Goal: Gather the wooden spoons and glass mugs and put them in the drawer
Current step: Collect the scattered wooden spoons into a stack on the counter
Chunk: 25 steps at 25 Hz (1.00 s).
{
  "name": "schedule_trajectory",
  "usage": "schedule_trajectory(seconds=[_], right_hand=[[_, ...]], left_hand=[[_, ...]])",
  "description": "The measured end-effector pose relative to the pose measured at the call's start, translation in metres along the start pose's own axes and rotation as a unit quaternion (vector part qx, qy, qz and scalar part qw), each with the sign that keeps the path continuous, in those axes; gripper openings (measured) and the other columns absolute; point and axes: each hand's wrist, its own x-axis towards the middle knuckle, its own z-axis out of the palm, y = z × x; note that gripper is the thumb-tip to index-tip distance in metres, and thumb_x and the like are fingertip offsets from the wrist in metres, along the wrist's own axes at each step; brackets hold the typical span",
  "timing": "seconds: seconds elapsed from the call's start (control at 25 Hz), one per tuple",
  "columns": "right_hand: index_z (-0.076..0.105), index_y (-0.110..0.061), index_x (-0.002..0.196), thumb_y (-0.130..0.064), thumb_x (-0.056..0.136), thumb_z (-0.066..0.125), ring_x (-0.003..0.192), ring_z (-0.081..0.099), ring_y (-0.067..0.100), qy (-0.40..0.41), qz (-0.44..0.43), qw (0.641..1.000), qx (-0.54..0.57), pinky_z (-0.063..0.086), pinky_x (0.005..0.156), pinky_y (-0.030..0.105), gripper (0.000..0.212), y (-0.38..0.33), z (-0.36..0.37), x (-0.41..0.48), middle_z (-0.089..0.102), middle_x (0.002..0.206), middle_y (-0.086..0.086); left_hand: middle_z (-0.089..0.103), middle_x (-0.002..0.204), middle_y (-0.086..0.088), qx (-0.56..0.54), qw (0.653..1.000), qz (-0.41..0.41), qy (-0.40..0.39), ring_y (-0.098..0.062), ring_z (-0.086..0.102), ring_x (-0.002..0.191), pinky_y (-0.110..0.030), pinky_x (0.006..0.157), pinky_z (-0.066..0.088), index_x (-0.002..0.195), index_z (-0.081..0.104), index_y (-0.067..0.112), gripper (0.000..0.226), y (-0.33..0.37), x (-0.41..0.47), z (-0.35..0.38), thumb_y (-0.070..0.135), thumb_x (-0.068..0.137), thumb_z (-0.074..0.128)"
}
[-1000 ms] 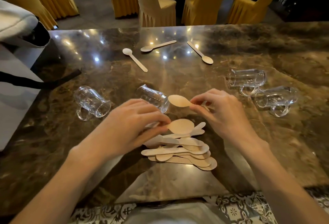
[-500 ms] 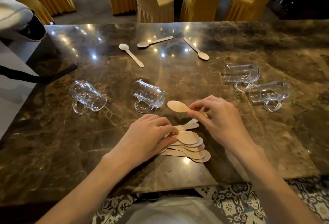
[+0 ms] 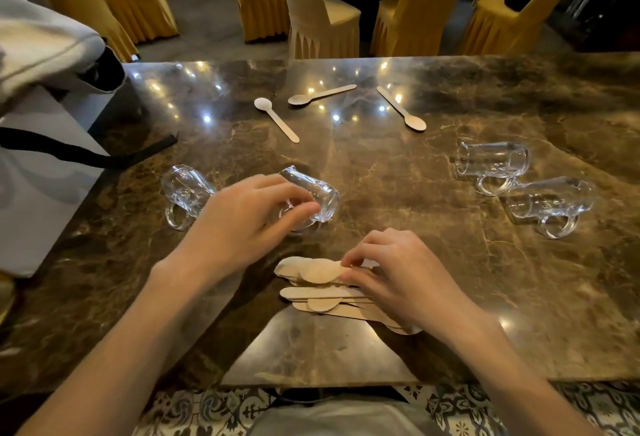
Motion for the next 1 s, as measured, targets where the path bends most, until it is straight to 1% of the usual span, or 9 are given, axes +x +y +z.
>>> schedule_trajectory(seconds=[0.12, 0.24, 0.36, 0.52, 0.68, 0.76, 0.84, 0.92, 1.0], right_hand=[[0.068, -0.033, 0.101, -0.049, 0.084, 0.058, 0.090, 0.051, 0.005, -0.016, -0.005, 1.000, 0.004, 0.029, 0.078, 0.019, 0.025, 0.002, 0.004, 0.000, 0.064, 0.101, -0.013], [0.068, -0.034, 0.100, -0.052, 0.082, 0.059, 0.090, 0.051, 0.004, -0.030, -0.015, 0.999, 0.015, 0.031, 0.078, 0.021, 0.027, 0.004, 0.002, 0.001, 0.064, 0.100, -0.015], [0.070, -0.033, 0.094, -0.055, 0.077, 0.060, 0.084, 0.055, 0.003, -0.028, -0.008, 0.999, 0.040, 0.041, 0.078, 0.025, 0.029, 0.009, -0.013, 0.010, 0.064, 0.092, -0.016], [0.070, -0.030, 0.093, -0.048, 0.076, 0.062, 0.079, 0.059, 0.006, 0.060, 0.046, 0.997, 0.030, 0.051, 0.074, 0.031, 0.026, 0.032, -0.044, 0.047, 0.066, 0.086, -0.011], [0.071, -0.024, 0.098, -0.038, 0.079, 0.070, 0.069, 0.056, 0.001, 0.158, 0.096, 0.983, 0.009, 0.048, 0.069, 0.024, 0.024, 0.064, -0.068, 0.096, 0.061, 0.079, -0.013], [0.069, -0.021, 0.103, -0.037, 0.081, 0.069, 0.074, 0.056, 0.004, 0.185, 0.114, 0.976, -0.007, 0.048, 0.070, 0.025, 0.028, 0.079, -0.071, 0.120, 0.061, 0.082, -0.011], [0.069, -0.020, 0.104, -0.036, 0.081, 0.070, 0.079, 0.058, 0.008, 0.194, 0.146, 0.970, -0.018, 0.051, 0.072, 0.028, 0.028, 0.094, -0.071, 0.143, 0.067, 0.090, -0.006], [0.068, -0.021, 0.103, -0.036, 0.080, 0.070, 0.088, 0.061, 0.015, 0.184, 0.178, 0.966, -0.027, 0.054, 0.077, 0.035, 0.028, 0.109, -0.068, 0.162, 0.070, 0.099, 0.000], [0.068, -0.019, 0.105, -0.037, 0.080, 0.070, 0.092, 0.062, 0.020, 0.168, 0.204, 0.964, -0.041, 0.053, 0.078, 0.036, 0.030, 0.122, -0.065, 0.176, 0.069, 0.104, 0.004]], left_hand=[[0.066, 0.096, 0.007, -0.004, 1.000, -0.027, 0.002, -0.012, 0.060, 0.087, -0.036, 0.074, 0.052, 0.103, 0.069, 0.023, 0.040, -0.018, 0.014, -0.004, 0.052, 0.086, 0.047], [0.065, 0.102, 0.008, 0.002, 0.999, -0.045, -0.003, -0.014, 0.060, 0.092, -0.043, 0.079, 0.052, 0.105, 0.068, 0.027, 0.033, -0.037, 0.031, -0.006, 0.050, 0.087, 0.051], [0.063, 0.111, 0.005, 0.034, 0.998, -0.057, 0.001, -0.015, 0.059, 0.098, -0.043, 0.084, 0.050, 0.109, 0.065, 0.027, 0.030, -0.064, 0.060, -0.010, 0.045, 0.089, 0.053], [0.059, 0.119, 0.000, 0.091, 0.992, -0.085, 0.010, -0.018, 0.056, 0.105, -0.042, 0.085, 0.049, 0.114, 0.061, 0.028, 0.027, -0.103, 0.105, -0.012, 0.038, 0.089, 0.057], [0.060, 0.119, -0.002, 0.153, 0.985, -0.077, -0.030, -0.026, 0.058, 0.104, -0.044, 0.081, 0.050, 0.113, 0.062, 0.027, 0.026, -0.124, 0.135, 0.000, 0.031, 0.087, 0.061], [0.060, 0.117, -0.003, 0.168, 0.981, -0.080, -0.046, -0.028, 0.059, 0.100, -0.042, 0.079, 0.050, 0.111, 0.063, 0.026, 0.025, -0.130, 0.144, 0.007, 0.026, 0.086, 0.063], [0.061, 0.117, -0.004, 0.179, 0.979, -0.079, -0.058, -0.030, 0.060, 0.097, -0.040, 0.077, 0.048, 0.111, 0.064, 0.026, 0.025, -0.136, 0.151, 0.015, 0.020, 0.086, 0.064], [0.060, 0.117, -0.004, 0.185, 0.977, -0.086, -0.063, -0.031, 0.060, 0.098, -0.040, 0.077, 0.047, 0.111, 0.063, 0.027, 0.026, -0.140, 0.158, 0.019, 0.021, 0.086, 0.063], [0.059, 0.119, -0.005, 0.191, 0.974, -0.096, -0.071, -0.032, 0.059, 0.100, -0.041, 0.079, 0.047, 0.114, 0.062, 0.027, 0.028, -0.145, 0.164, 0.021, 0.022, 0.087, 0.063]])
